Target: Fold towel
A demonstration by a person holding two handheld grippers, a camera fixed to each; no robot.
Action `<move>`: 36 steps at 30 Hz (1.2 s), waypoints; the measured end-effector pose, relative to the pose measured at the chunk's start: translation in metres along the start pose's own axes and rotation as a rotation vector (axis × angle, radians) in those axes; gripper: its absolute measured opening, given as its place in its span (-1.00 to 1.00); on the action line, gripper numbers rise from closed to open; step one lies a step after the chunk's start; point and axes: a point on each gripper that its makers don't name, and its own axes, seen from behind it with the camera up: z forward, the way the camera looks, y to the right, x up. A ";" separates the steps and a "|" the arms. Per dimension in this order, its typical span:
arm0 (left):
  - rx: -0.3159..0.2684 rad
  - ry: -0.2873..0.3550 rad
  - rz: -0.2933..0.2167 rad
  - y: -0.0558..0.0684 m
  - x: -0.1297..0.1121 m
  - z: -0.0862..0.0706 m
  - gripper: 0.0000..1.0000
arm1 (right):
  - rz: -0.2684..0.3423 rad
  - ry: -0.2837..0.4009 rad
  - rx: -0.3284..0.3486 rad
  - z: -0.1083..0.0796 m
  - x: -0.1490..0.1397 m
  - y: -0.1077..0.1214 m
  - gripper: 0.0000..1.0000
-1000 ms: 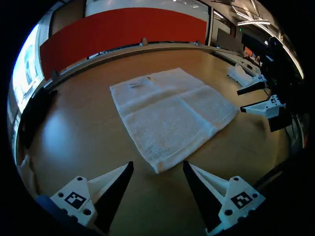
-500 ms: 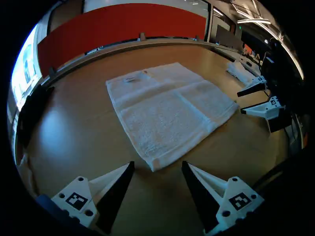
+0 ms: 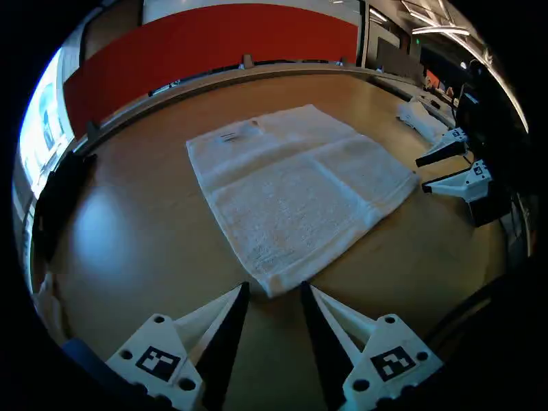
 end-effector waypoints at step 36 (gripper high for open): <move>0.030 -0.019 -0.025 -0.006 -0.001 0.001 -0.78 | 0.015 -0.047 0.021 0.005 -0.001 -0.006 -0.72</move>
